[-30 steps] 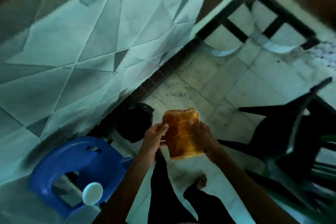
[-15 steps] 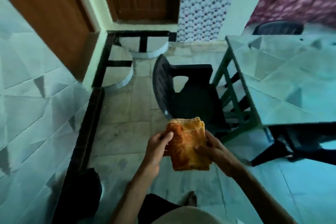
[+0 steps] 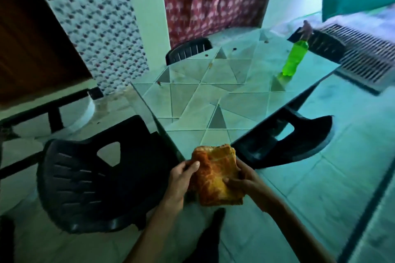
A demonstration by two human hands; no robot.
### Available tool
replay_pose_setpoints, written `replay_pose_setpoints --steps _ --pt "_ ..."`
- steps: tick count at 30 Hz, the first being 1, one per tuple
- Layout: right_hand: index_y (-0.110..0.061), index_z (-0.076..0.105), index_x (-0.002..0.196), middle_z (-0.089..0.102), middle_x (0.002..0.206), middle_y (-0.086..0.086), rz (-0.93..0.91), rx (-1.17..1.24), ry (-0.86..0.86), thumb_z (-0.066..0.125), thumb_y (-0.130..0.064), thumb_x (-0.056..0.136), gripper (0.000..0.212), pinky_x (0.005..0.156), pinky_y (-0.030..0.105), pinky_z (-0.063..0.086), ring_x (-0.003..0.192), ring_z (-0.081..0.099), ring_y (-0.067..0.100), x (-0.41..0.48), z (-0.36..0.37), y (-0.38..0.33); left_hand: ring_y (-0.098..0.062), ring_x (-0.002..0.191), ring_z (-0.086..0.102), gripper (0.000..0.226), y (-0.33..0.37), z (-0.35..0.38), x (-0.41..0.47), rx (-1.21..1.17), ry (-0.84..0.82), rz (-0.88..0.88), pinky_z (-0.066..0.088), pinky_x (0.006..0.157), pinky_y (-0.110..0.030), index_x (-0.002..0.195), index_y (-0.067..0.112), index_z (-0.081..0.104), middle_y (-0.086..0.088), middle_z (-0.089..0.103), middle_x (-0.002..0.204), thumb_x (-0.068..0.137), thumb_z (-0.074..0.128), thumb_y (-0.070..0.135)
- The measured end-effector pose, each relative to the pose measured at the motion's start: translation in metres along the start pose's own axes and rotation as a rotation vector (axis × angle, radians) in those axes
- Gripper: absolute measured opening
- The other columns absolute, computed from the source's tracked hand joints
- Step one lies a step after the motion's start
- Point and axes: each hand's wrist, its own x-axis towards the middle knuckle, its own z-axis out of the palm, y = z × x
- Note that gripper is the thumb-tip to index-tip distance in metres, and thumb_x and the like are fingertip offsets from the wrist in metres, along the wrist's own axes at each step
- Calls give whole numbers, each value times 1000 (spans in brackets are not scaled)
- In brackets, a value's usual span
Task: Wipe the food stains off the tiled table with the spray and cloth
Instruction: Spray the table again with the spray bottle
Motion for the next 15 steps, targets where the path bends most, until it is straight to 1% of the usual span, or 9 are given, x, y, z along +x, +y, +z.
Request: replay_pose_setpoints --steps 1,3,4,7,10,13,15 --pt "-34 50 139 63 130 9 -5 3 16 81 -19 76 72 91 49 58 113 67 30 10 -22 -7 -30 96 70 46 7 21 17 -1 -26 -4 58 78 -38 108 12 70 -10 75 101 75 79 42" --pt "-35 49 137 63 128 8 -7 -2 33 80 -16 80 68 90 47 58 112 67 29 27 -54 -19 -26 90 69 29 16 50 43 3 -64 -5 57 67 -32 111 14 67 -10 73 104 88 71 31" --pt "-34 49 137 63 128 8 -7 -3 44 77 -13 82 65 89 46 59 110 68 29 38 -75 -27 -25 89 68 27 24 69 59 8 -77 4 55 63 -30 113 15 66 -10 72 105 90 68 30" --pt "-32 47 138 61 130 10 1 7 64 77 -13 83 66 84 42 60 109 69 29 63 -127 -48 -28 94 68 28 45 118 101 25 -102 7 56 66 -32 114 18 65 -10 71 108 91 67 33" --pt "-37 47 137 60 131 8 4 -12 92 80 -24 77 69 87 43 60 111 67 27 88 -179 -70 -26 95 67 24 67 166 137 20 -123 4 58 69 -31 114 22 63 -7 70 108 92 65 30" --pt "-34 48 138 60 132 9 6 -11 89 80 -20 79 69 92 49 57 112 67 27 113 -234 -86 -27 96 68 27 81 216 171 39 -122 -3 58 68 -31 116 21 63 -8 70 108 92 65 33" --pt "-33 47 139 60 132 8 -3 -25 90 81 -24 77 71 92 48 58 112 67 25 125 -261 -95 -27 95 68 26 88 241 188 45 -109 1 58 67 -31 115 21 64 -8 70 107 92 65 33"
